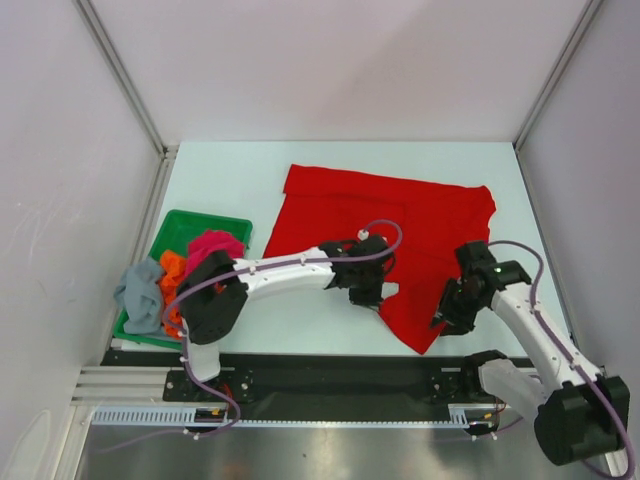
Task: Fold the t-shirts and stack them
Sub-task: Fold the tshirt
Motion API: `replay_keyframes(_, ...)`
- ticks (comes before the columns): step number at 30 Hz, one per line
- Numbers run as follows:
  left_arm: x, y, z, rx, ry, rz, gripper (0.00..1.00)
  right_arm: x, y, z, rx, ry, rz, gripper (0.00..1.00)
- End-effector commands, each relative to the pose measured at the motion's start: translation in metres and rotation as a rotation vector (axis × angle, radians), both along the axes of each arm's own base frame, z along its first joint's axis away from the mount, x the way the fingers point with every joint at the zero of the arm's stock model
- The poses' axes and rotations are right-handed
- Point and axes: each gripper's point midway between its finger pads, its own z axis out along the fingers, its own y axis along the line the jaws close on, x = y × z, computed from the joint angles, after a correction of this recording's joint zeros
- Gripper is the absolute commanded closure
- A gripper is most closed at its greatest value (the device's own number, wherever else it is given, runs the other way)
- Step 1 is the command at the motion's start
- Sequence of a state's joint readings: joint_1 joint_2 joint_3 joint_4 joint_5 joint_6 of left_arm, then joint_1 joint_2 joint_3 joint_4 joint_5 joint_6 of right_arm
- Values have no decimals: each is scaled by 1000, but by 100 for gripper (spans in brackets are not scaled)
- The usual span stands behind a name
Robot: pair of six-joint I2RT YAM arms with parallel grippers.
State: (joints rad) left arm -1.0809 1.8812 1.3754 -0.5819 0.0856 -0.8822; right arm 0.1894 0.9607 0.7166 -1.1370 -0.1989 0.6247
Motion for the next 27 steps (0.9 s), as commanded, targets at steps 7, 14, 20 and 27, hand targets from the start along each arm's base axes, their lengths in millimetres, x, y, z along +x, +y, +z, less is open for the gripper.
replay_keyframes(7, 6, -9, 1, -93, 47, -41, 100, -6, 23, -33, -36, 29, 11, 61)
replay_keyframes(14, 4, -8, -15, -81, 89, -50, 100, -5, 37, -51, -57, 51, 30, 52)
replay_keyframes(20, 4, -2, -18, -73, 90, -53, 100, -10, 39, -63, -101, 63, 29, 61)
replay_keyframes(27, 5, 2, -20, -76, 93, -54, 100, -9, 38, -74, -124, 76, 13, 69)
